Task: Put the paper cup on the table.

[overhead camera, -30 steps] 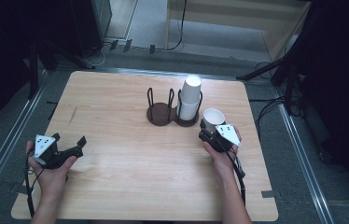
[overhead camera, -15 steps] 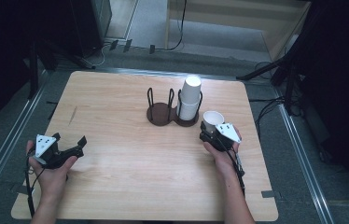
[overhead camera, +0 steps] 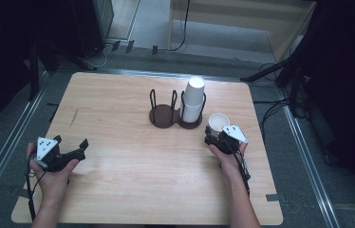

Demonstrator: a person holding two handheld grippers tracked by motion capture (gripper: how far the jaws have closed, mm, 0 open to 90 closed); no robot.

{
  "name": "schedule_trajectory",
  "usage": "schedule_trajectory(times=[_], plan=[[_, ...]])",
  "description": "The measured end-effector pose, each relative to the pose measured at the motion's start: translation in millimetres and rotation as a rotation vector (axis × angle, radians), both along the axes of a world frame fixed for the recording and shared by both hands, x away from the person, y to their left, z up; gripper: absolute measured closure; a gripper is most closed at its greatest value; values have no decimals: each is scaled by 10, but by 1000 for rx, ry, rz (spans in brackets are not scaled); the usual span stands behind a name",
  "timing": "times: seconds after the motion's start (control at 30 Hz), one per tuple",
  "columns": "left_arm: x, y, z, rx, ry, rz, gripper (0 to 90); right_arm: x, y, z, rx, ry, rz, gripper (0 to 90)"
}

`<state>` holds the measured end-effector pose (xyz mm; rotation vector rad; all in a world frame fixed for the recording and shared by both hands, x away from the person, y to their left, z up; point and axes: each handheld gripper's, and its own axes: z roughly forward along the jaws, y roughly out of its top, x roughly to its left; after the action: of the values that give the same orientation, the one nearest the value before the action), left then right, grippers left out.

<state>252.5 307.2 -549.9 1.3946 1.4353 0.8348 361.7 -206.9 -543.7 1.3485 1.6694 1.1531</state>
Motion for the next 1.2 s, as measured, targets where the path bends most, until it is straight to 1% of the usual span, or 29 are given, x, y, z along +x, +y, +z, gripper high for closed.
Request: schedule_trajectory(times=[0.07,0.17,0.2,0.23,0.27,0.3,0.33,0.37,0.47,0.63,0.73,0.77,0.9,1.07,1.2], plan=[[0,1,0,0,0,0,0,-4,-4,1,6,13,-1,188],[0,0,0,0,0,0,0,-11,-14,10,16,33,8,124],[0,1,0,0,0,0,0,-19,-18,22,20,55,21,85],[0,2,0,-1,0,0,0,-24,-21,32,20,86,43,41],[0,2,0,-1,1,0,0,-30,-22,38,26,111,62,12],[1,4,0,0,0,-2,0,-37,-25,44,28,124,84,0],[0,3,0,-2,0,-1,0,-50,-29,49,28,114,97,0],[0,2,0,-2,0,-2,0,-63,-33,63,29,103,98,0],[0,1,0,-2,-1,-3,0,-98,-48,131,33,85,77,0],[-1,2,0,-2,0,-3,0,-193,-58,262,-9,53,81,0],[-1,1,0,0,2,-4,0,-275,-78,349,0,31,90,0],[-1,0,0,1,2,-6,0,-307,-91,387,7,19,99,0],[-2,-7,-2,5,1,-10,0,-400,-122,508,40,-2,107,0],[-5,-18,-3,9,1,-12,0,-521,-154,663,45,-39,114,0],[-7,-23,-5,11,1,-14,0,-610,-206,724,53,-61,111,0]])
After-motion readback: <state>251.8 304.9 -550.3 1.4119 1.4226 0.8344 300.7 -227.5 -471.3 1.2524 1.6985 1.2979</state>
